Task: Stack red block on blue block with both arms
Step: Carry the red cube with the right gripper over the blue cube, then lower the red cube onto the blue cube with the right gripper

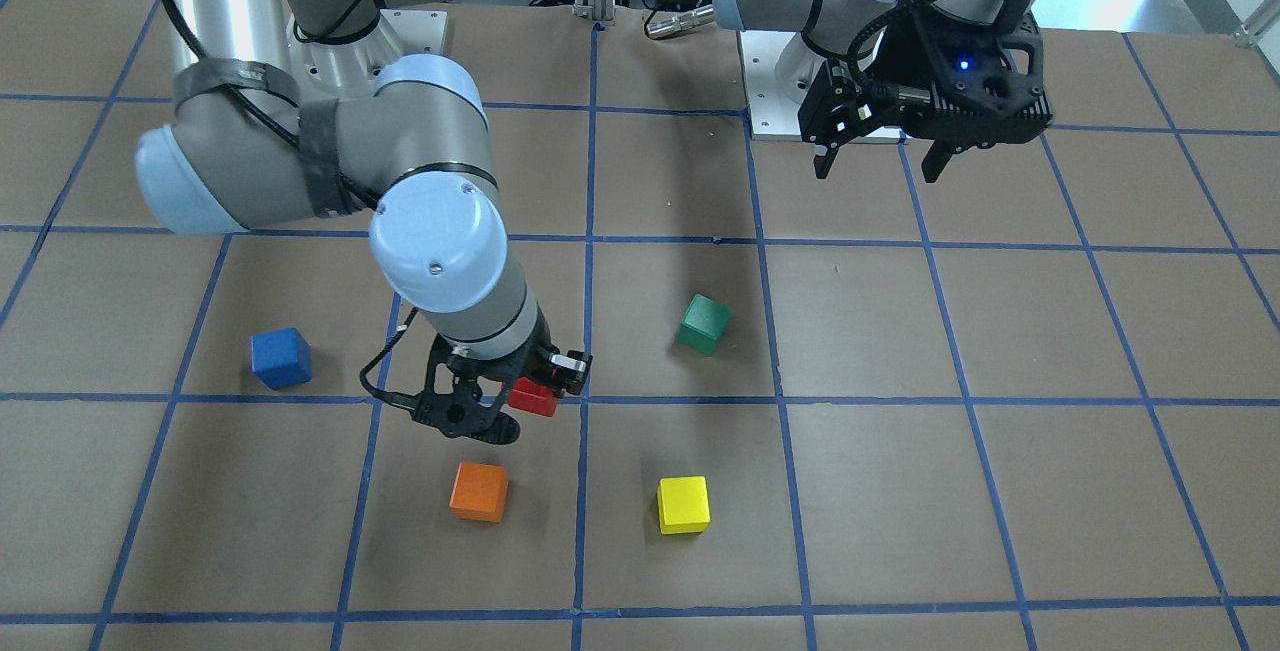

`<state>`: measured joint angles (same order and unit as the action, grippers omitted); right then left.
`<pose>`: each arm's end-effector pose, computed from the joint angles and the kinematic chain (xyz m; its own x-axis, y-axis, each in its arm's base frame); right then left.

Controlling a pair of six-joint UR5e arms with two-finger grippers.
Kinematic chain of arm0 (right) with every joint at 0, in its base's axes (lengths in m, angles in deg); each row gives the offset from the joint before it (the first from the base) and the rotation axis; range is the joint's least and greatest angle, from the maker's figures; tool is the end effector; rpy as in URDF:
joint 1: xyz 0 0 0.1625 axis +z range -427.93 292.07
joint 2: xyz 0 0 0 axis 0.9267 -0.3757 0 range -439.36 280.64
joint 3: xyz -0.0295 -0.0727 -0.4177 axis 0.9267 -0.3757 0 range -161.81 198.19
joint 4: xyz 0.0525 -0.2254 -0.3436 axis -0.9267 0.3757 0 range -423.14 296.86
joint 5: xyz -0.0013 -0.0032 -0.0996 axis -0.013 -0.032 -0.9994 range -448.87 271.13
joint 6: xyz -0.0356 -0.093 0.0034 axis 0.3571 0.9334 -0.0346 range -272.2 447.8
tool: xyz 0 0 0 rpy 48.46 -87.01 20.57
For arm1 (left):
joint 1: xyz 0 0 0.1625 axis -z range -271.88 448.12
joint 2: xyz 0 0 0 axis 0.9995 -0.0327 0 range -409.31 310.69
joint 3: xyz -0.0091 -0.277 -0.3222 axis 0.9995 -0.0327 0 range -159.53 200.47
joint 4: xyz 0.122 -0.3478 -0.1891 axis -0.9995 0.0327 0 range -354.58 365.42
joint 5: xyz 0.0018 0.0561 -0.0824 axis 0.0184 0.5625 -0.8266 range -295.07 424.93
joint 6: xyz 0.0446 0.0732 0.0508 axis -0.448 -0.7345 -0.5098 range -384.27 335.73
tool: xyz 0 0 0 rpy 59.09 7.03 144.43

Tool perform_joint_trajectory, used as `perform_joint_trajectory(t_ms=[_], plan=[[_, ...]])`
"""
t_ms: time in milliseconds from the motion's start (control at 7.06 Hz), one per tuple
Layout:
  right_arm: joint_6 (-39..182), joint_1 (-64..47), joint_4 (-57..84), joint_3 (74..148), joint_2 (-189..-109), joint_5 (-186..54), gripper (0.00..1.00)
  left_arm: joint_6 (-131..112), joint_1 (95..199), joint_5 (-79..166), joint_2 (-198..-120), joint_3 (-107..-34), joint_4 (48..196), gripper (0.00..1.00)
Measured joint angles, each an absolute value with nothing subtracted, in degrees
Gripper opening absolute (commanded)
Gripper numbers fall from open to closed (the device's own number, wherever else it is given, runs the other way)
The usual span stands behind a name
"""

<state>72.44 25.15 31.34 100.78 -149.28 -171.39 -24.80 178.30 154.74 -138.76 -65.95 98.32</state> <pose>0.1791 -0.6045 0.3637 -0.9697 0.2283 -0.0865 0.2113 0.9623 0.1713 -0.1351 -0.4886 0.5181 -0.9999 0.0123 0.0031 0.0123 0.9997 -0.0212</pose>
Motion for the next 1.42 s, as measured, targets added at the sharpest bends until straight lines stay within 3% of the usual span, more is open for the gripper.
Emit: perform_joint_trajectory(t_ms=[708, 1417], plan=[[102.37, 12.69, 35.68, 111.20, -152.94, -184.55, 0.00, -24.79, 178.31, 154.69, -138.77, -65.94, 98.32, 1.00], [110.35, 9.99, 46.26, 121.01, -154.16, -178.95, 0.00, -24.80, 178.30, 154.75, -138.75, -65.89, 98.32, 1.00]])
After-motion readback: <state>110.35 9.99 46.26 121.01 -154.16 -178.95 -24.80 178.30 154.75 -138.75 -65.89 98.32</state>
